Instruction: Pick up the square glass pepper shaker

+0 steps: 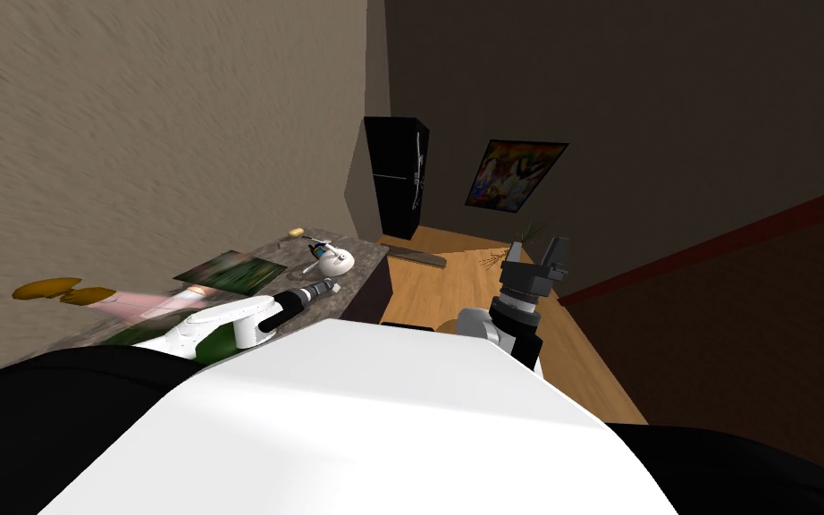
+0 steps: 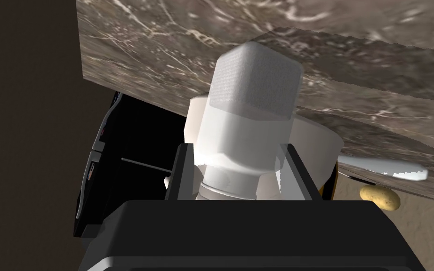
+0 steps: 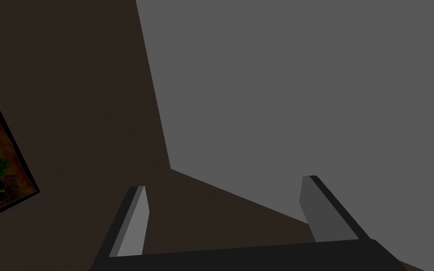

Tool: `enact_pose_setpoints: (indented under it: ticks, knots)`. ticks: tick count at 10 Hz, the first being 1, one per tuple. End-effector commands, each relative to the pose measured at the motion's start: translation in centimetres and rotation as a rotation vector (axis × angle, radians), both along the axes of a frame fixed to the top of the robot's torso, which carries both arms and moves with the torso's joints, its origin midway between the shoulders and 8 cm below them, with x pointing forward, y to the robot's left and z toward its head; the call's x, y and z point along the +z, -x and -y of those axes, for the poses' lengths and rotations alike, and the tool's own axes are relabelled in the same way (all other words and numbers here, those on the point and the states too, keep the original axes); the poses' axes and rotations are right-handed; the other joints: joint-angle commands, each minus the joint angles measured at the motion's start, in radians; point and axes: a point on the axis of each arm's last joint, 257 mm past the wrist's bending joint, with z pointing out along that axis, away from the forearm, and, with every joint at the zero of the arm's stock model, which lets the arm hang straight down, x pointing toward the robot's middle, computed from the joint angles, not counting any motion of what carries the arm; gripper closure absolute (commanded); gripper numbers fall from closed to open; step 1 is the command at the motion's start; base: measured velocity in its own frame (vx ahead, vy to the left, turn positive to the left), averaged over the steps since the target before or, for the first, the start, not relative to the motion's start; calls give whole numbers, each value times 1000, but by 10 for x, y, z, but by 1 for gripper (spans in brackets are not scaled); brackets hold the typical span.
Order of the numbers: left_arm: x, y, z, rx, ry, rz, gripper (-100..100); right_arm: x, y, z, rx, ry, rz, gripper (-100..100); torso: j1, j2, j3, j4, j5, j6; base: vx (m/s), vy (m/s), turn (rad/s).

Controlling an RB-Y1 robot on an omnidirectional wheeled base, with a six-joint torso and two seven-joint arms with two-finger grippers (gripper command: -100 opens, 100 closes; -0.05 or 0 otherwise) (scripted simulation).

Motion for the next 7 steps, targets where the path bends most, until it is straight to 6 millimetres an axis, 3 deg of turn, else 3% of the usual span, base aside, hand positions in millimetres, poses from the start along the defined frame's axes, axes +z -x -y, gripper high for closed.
enact_pose_setpoints:
  ticks: [1, 7]
  knots:
    - [-6, 10, -4, 9, 29, -15, 100, 0, 0, 0, 0, 0, 0, 0, 0, 0, 0, 0, 0, 0, 33, -41, 6]
    - [-2, 25, -18, -18, 10, -13, 100, 0, 0, 0, 0, 0, 0, 0, 1, 2, -2, -5, 7, -2, 22, -34, 8]
